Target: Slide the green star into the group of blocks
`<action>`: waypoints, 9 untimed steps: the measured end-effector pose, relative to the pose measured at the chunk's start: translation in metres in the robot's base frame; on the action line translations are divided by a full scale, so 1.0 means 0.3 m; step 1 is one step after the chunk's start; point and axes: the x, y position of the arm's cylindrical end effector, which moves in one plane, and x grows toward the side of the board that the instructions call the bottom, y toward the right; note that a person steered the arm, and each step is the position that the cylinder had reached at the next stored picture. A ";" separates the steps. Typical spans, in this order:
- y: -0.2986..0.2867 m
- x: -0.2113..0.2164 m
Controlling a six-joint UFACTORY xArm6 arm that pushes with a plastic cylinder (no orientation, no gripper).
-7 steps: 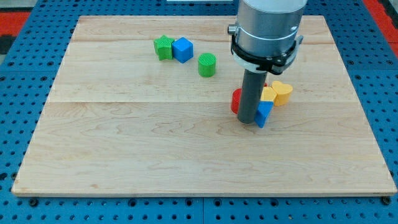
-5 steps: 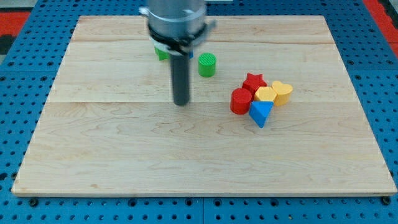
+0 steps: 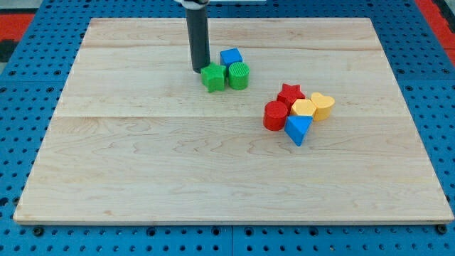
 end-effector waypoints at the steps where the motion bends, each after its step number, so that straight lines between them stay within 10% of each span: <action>1: 0.133 0.040; 9: 0.008 0.239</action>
